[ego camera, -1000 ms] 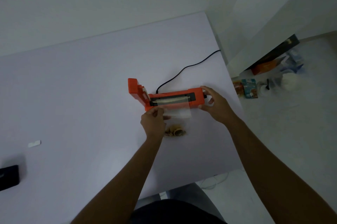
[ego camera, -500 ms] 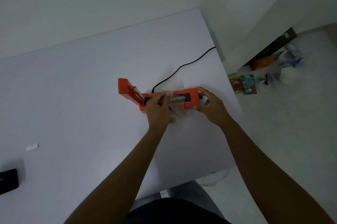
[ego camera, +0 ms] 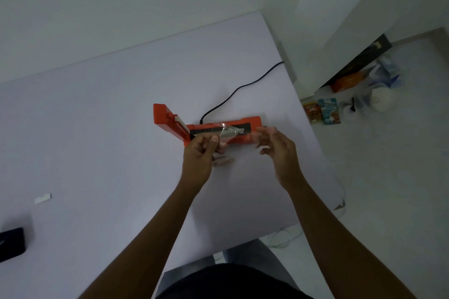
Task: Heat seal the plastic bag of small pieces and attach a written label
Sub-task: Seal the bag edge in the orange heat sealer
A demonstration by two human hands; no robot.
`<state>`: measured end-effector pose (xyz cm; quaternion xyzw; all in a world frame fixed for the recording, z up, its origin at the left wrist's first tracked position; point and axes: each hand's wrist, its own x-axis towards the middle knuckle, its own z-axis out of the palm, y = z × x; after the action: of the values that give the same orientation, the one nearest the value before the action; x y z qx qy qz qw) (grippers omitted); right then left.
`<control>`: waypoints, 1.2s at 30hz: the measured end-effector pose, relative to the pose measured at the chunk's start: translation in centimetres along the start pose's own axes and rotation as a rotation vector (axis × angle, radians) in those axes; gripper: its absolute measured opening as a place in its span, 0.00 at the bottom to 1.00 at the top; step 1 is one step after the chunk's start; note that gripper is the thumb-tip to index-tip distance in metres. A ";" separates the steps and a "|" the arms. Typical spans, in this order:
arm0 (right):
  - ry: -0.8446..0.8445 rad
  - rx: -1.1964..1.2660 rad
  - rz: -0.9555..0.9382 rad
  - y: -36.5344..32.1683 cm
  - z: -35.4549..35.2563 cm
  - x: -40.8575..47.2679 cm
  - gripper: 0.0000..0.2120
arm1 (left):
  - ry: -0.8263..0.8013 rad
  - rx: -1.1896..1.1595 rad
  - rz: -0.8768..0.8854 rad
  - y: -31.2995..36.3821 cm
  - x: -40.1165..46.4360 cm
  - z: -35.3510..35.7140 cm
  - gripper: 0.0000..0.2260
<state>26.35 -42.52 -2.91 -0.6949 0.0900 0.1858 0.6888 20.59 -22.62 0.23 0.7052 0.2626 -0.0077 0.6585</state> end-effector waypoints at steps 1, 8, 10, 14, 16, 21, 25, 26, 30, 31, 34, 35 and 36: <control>-0.051 -0.004 -0.007 -0.4 0.4 -0.7 0.17 | -0.007 -0.008 -0.002 -0.1 -0.3 -0.3 0.09; -0.102 -0.128 -0.130 -1.2 3.5 -3.2 0.07 | -0.004 0.029 -0.022 -1.1 -2.2 -3.1 0.09; -0.148 -0.123 -0.126 -0.9 4.6 -3.8 0.08 | 0.014 0.017 -0.050 -1.2 -3.0 -4.3 0.08; -0.246 -0.078 -0.038 -0.5 7.4 -5.2 0.06 | 0.043 0.012 -0.071 -1.3 -4.4 -7.6 0.06; -0.304 -0.075 0.004 -0.4 9.3 -5.9 0.05 | 0.080 0.035 -0.058 -1.6 -5.2 -9.6 0.06; -0.430 -0.034 0.076 0.4 14.5 -7.4 0.06 | 0.118 0.021 -0.087 -2.7 -7.3 -15.4 0.08; -0.554 -0.023 0.237 1.1 19.0 -8.2 0.13 | 0.171 -0.024 -0.170 -3.9 -8.2 -20.0 0.08; -0.584 -0.056 0.252 1.5 19.9 -8.3 0.12 | 0.184 -0.036 -0.190 -4.3 -8.2 -21.0 0.08; -0.625 -0.180 0.227 3.5 23.4 -8.2 0.08 | 0.222 -0.055 -0.212 -5.6 -7.1 -24.5 0.08; -0.614 -0.208 0.220 3.7 24.4 -8.1 0.08 | 0.234 -0.051 -0.203 -5.8 -6.6 -25.3 0.08; -0.564 -0.248 0.215 4.3 27.1 -7.6 0.09 | 0.270 -0.018 -0.141 -6.6 -4.6 -27.5 0.08; -0.547 -0.269 0.212 4.6 27.8 -7.3 0.08 | 0.277 -0.022 -0.124 -6.8 -3.8 -28.1 0.08; -0.528 -0.295 0.208 5.0 28.6 -6.9 0.07 | 0.282 -0.035 -0.111 -7.0 -3.0 -28.7 0.09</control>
<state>14.27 -15.31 -4.37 -0.7020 -0.0493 0.4402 0.5576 5.74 3.08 -1.41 0.6721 0.3909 0.0597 0.6260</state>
